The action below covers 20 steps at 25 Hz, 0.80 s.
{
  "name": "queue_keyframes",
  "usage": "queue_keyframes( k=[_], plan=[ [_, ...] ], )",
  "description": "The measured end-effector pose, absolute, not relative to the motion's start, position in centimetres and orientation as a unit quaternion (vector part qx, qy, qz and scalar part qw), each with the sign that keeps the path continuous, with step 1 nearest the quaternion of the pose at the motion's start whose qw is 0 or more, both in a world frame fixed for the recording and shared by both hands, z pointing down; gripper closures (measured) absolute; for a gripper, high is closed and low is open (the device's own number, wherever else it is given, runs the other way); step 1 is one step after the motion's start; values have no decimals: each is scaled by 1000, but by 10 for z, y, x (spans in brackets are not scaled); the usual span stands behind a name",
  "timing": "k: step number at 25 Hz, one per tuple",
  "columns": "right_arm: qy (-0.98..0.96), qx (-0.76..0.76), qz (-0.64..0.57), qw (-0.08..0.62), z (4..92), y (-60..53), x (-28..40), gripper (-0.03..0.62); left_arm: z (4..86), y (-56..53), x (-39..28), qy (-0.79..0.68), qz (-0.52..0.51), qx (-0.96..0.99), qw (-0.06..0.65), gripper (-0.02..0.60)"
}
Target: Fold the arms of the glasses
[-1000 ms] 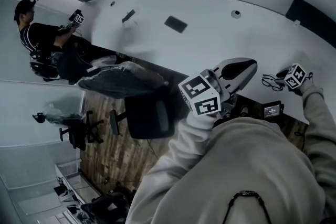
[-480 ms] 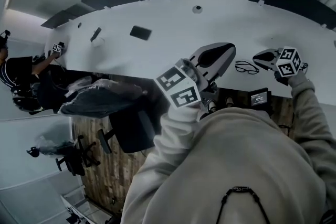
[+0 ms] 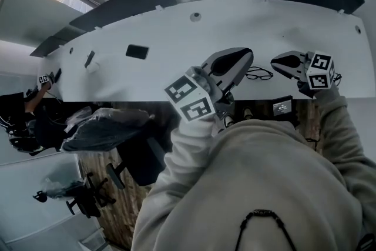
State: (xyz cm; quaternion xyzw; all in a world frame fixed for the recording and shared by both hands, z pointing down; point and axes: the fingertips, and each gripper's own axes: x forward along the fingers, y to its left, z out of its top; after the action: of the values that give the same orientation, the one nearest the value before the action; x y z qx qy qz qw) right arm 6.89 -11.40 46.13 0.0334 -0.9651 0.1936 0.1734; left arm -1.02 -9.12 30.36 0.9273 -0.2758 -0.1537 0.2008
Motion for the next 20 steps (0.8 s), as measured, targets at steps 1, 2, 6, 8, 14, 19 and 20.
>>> queue_keyframes(
  k=[1, 2, 6, 8, 14, 19, 20],
  plan=[
    [-967, 35, 191, 165, 454, -113, 70, 571, 303, -92, -9, -273, -154, 928, 200, 577],
    [-969, 37, 189, 154, 446, -113, 70, 571, 302, -92, -7, -271, -154, 929, 199, 577],
    [-976, 44, 182, 112, 417, -111, 72, 572, 300, -94, -1, -264, -150, 933, 194, 577],
    [-978, 47, 177, 97, 405, -111, 72, 571, 299, -95, -2, -261, -147, 934, 192, 577],
    [-981, 68, 170, 71, 390, -114, 73, 572, 301, -100, -2, -262, -128, 941, 170, 577],
    [-977, 87, 187, 48, 391, -116, 74, 572, 319, -107, 6, -266, -81, 950, 145, 577],
    [-977, 89, 189, 42, 389, -115, 74, 572, 322, -106, 8, -262, -80, 950, 148, 577]
  ],
)
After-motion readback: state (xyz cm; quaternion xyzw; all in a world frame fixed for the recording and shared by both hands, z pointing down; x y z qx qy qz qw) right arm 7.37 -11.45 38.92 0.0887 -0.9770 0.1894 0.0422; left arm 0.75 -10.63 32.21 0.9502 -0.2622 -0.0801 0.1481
